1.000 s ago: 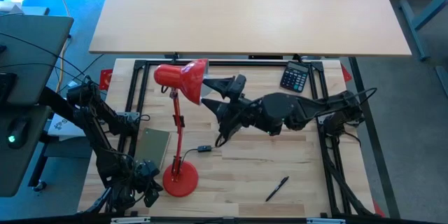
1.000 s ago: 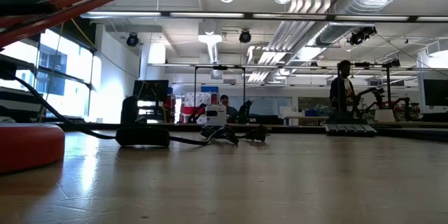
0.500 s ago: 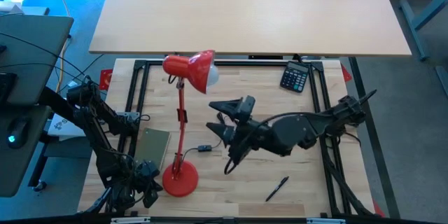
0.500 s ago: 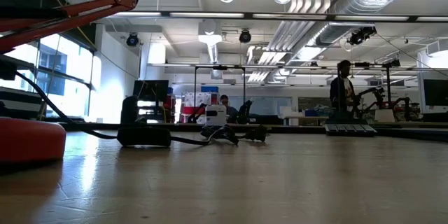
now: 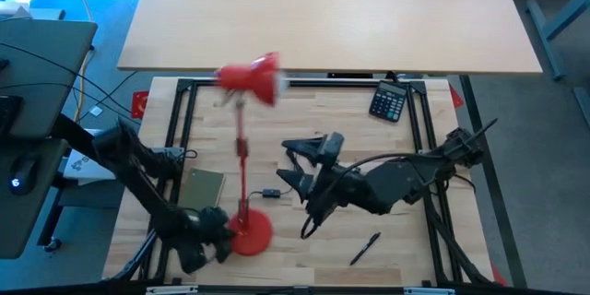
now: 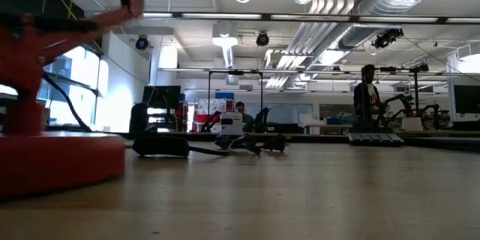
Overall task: Screw lightbulb
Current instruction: Remove the white lightbulb from the red lamp
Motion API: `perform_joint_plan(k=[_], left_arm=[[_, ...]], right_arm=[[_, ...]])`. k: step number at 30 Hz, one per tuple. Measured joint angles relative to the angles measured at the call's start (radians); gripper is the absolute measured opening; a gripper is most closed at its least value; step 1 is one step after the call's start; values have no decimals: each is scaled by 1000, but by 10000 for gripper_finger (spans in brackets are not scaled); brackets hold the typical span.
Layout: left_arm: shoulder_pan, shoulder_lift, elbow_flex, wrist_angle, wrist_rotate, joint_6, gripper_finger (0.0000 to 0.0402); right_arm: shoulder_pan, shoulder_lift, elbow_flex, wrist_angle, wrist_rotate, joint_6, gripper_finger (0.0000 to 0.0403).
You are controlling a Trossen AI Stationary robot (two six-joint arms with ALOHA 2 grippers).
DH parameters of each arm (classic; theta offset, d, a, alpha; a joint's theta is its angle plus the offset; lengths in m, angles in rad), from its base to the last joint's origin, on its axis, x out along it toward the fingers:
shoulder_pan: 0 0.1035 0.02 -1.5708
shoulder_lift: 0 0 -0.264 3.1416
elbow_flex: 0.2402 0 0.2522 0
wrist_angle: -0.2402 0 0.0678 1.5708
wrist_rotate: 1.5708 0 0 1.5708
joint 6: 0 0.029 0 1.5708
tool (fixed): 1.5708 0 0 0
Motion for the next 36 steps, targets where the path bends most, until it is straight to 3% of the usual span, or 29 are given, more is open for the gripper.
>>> perform_joint_plan(k=[5,16,21,26,31,34,36], left_arm=[[49,128,26,275,14,179,0],[51,137,27,264,7,132,0],[10,137,27,241,-1,52,0],[-68,137,28,126,-90,-62,0],[-166,143,26,-12,-216,-268,0],[-207,146,19,-51,-262,-299,0],[-227,145,18,-55,-267,-301,0]], right_arm=[[-8,-5,73,5,48,23,399],[-39,-4,166,104,256,129,399],[-39,-4,168,79,470,326,399],[-39,-4,168,-27,529,470,399],[-44,-4,168,-159,486,793,399],[-61,-4,168,-245,328,1104,399],[-91,-9,168,-330,154,1383,399]])
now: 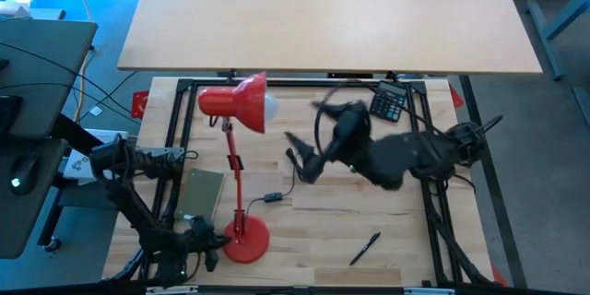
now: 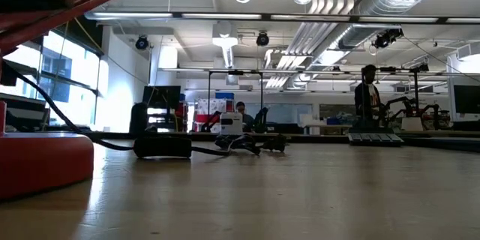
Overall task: Screw lightbulb
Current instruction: Remove the white lightbulb from the red lamp
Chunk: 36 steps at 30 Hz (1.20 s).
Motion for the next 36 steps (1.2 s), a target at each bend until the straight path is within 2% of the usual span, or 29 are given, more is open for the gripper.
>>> perform_joint_plan(k=[3,6,10,14,18,22,25,28,36], left_arm=[[-22,-7,-3,-9,0,5,0],[-24,-7,-3,-19,2,5,0],[-41,-7,0,-76,6,11,0],[-72,-7,1,-138,3,15,0],[-80,-7,2,-163,8,15,0],[-67,-7,2,-162,7,17,0],[-57,-8,2,-161,5,31,0],[-51,-8,2,-161,5,32,0],[-56,-8,2,-163,5,34,0]], right_arm=[[-61,-15,0,-88,-249,405,399],[-110,-44,0,-87,-405,554,399],[-142,-92,0,-62,-501,749,399],[-185,-115,1,-162,-610,1069,399],[-217,-99,-6,-202,-712,1281,399],[-230,-75,-9,-197,-700,1366,399],[-230,-64,-9,-183,-648,1377,399],[-228,-51,-9,-160,-646,1378,399],[-235,0,-9,8,-642,1381,399]])
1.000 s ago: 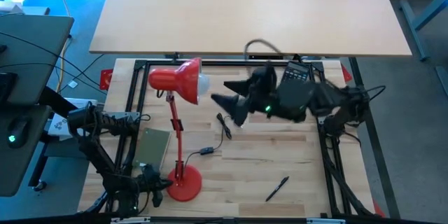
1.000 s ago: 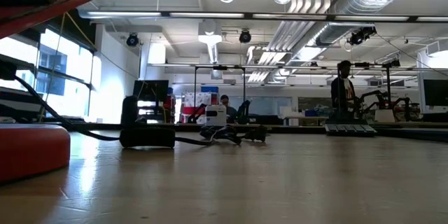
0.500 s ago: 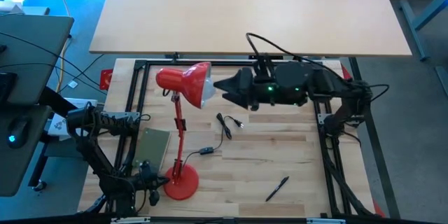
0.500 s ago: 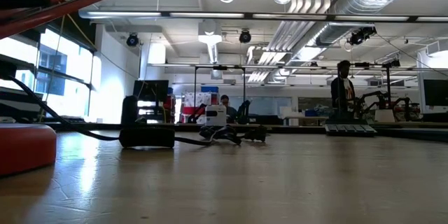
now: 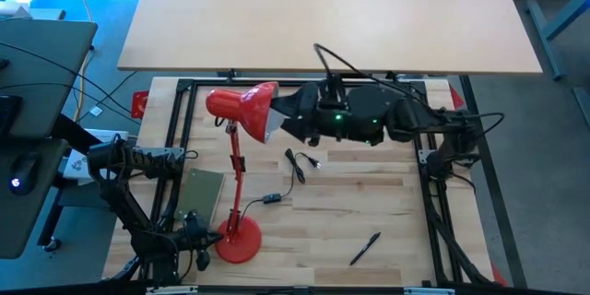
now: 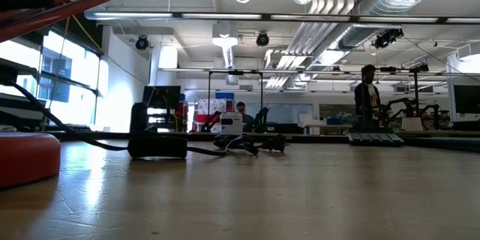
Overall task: Screw lightbulb
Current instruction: Remove the white lightbulb from the red lamp
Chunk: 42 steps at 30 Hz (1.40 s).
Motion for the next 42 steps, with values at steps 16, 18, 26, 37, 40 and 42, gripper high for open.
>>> perform_joint_plan(k=[16,18,26,37,40,42], left_arm=[[-1,0,0,0,0,0,0],[-1,0,0,0,0,0,0],[-1,0,0,3,0,-1,0],[-3,-12,-6,49,-3,0,0],[-7,-32,-7,50,33,0,0],[-10,-49,-7,47,64,3,0]], right_arm=[[-1,24,0,8,28,-13,376],[-1,24,0,8,22,-13,364],[0,24,0,13,13,-13,319],[-29,20,0,13,-99,-315,275],[-42,20,0,11,-131,-406,274],[-53,20,0,8,-162,-478,273]])
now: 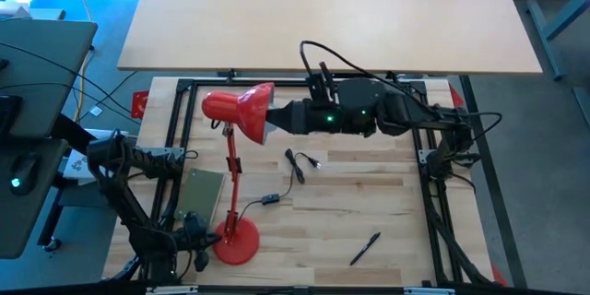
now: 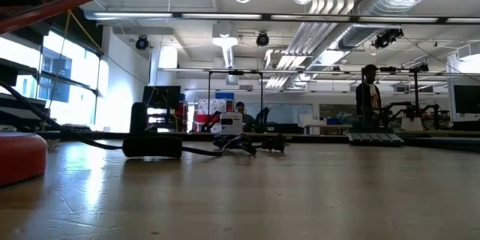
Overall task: Screw lightbulb
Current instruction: Remove the white lightbulb from the red lamp
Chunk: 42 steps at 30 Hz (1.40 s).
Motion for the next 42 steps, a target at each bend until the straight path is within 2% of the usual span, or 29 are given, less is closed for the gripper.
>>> perform_joint_plan(k=[7,12,20,33,36,42], left_arm=[[0,-32,1,8,70,13,0],[0,-39,1,11,83,14,0],[0,-39,1,-2,83,30,0],[20,-39,-17,18,68,22,0],[22,-40,-18,24,67,12,0],[12,-40,-19,26,60,32,0]], right_arm=[[-53,0,0,-21,-115,-325,272],[-70,0,1,-44,-132,-466,272],[-74,-1,2,-51,-123,-890,271],[-46,-1,11,-9,-2,-1547,271],[-19,0,11,-6,80,-1679,271],[42,2,10,-10,316,-1991,271]])
